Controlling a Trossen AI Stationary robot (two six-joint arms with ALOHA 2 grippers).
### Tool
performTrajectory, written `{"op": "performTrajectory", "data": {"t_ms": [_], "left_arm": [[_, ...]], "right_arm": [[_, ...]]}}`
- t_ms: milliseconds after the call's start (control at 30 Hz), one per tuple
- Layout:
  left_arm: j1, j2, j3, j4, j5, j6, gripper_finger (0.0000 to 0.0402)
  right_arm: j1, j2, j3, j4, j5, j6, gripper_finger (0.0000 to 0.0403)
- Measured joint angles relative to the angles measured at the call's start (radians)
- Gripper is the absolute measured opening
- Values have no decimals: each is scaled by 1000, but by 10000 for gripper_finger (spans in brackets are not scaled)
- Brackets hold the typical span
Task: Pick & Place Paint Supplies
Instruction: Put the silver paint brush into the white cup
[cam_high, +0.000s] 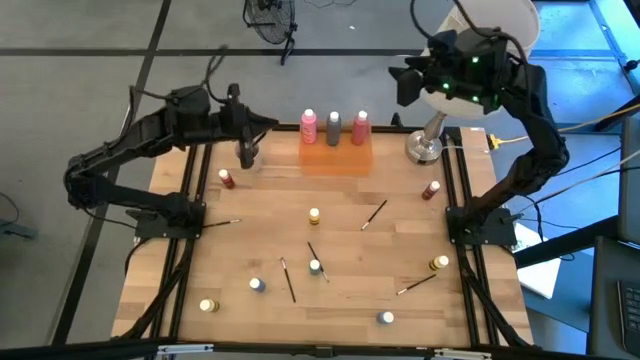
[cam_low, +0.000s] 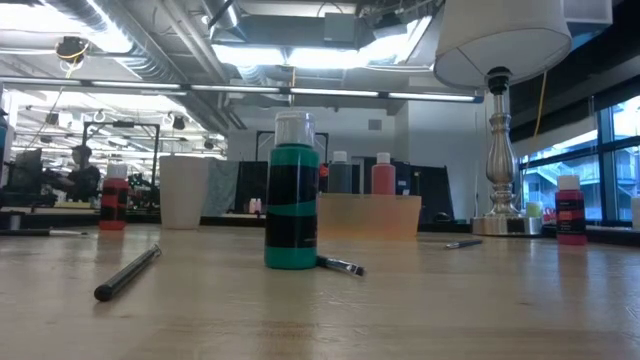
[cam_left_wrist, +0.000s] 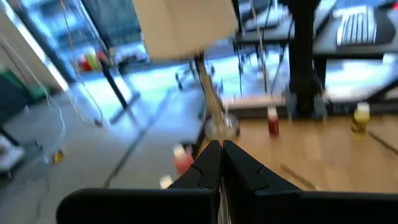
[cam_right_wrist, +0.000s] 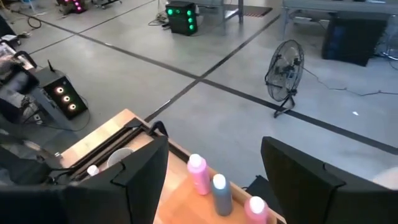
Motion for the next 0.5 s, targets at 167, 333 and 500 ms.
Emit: {"op": "performTrajectory", "data": {"t_ms": [167, 333, 500], "left_arm": [[46, 5, 21, 65, 12, -13, 2], [181, 6, 19, 82, 89, -23, 2], [300, 6, 19, 148, 239, -64, 2]], "right_arm": [[0, -9, 0, -3, -4, 0, 261], [5, -13, 0, -9, -6, 20, 261], [6, -13, 0, -13, -9, 53, 261]]}}
